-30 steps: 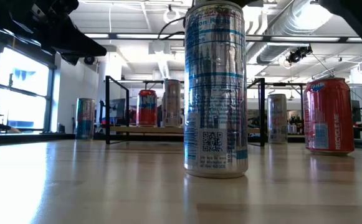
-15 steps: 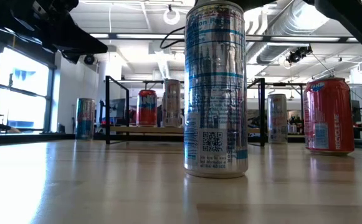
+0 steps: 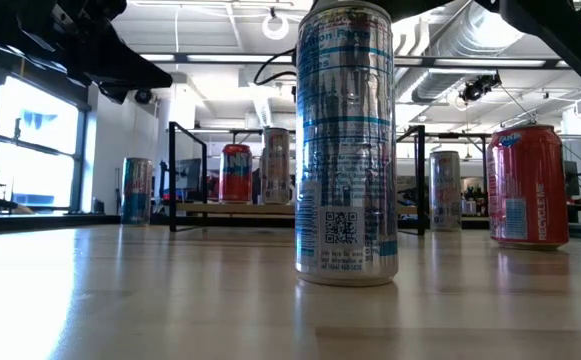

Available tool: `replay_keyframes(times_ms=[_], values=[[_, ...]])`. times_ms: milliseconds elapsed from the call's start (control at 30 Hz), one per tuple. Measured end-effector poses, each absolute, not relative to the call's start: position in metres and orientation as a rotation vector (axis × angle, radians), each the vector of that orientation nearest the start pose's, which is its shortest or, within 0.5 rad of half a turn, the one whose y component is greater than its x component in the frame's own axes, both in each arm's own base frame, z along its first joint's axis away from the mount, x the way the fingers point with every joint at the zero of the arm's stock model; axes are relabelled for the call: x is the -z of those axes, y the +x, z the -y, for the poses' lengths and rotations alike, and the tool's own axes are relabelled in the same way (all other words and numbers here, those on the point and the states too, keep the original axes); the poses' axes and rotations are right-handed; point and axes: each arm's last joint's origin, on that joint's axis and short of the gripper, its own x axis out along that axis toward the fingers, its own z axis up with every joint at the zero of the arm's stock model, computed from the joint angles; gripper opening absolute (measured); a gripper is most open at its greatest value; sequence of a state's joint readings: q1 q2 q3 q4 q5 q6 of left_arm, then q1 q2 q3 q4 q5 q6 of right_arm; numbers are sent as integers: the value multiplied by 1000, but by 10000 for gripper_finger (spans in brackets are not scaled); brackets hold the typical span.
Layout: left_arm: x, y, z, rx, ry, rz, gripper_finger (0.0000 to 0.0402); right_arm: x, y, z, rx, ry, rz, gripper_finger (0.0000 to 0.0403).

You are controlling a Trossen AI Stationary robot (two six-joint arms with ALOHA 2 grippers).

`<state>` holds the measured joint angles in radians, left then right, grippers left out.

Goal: Place canned beverage on shelf
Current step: Put the top red black soda can on the shelf

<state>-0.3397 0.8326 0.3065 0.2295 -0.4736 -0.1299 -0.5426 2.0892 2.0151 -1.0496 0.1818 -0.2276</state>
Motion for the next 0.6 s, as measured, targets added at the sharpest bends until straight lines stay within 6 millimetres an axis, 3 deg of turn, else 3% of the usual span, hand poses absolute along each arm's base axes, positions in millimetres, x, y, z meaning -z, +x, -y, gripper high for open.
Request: replay_keyframes(times_ms=[333,600], values=[[-197,171,46,-151,-5,-281,0,-288,377,234,518,4,-1169,319],[-196,172,47,-152,-13,-276,0,-290,378,234,520,-1,-1155,322]])
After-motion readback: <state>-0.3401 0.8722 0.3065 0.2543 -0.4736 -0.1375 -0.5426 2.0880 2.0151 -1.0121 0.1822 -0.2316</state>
